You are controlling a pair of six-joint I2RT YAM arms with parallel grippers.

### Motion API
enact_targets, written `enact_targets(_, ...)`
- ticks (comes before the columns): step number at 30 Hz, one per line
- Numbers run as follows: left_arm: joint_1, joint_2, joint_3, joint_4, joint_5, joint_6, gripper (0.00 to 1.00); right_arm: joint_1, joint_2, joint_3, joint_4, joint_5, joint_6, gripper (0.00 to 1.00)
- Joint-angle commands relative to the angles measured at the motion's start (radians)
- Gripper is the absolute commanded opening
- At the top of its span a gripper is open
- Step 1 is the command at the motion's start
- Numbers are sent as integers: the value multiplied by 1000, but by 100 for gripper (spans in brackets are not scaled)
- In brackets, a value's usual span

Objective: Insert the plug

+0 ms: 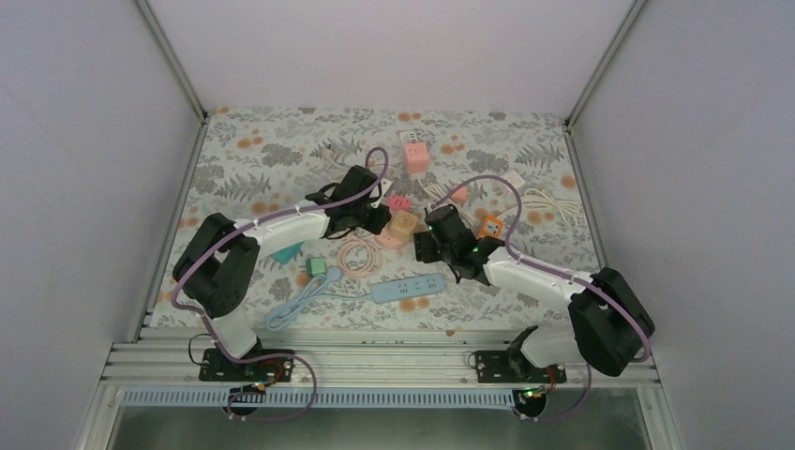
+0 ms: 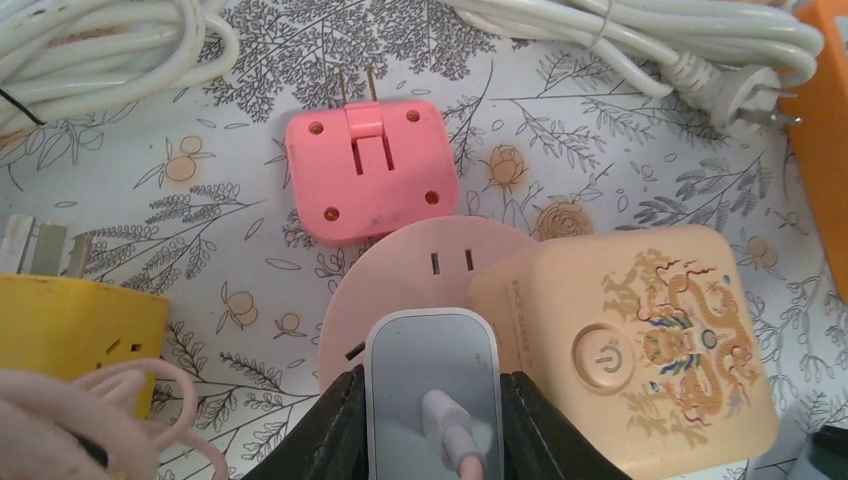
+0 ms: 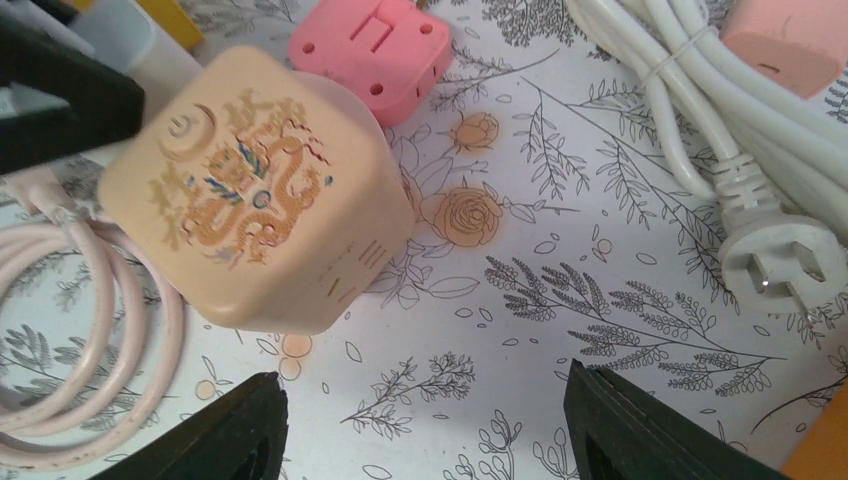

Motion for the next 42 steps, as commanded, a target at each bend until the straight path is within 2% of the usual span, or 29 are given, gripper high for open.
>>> enact_targets(1, -15, -5, 16, -18, -77, 5, 22, 4, -36, -21, 51, 26, 39, 72)
enact_targets(11, -17, 27, 8, -7, -89, -7, 22, 4, -31, -22, 57, 20, 52, 72)
enact_targets(17, -17, 44, 19, -20, -26, 4, 22, 5, -36, -17, 39, 47, 58, 72)
enact_targets(22, -17, 67, 59, -82, -24, 0, 22, 4, -33, -8, 28, 63, 55, 72)
enact_targets(27, -28, 72, 120, -218, -71, -49, 22, 4, -27, -6, 27, 68, 53, 72)
enact_targets(42, -29, 69, 147, -241, -58, -60, 22, 4, -8, 5, 35, 63, 46, 72)
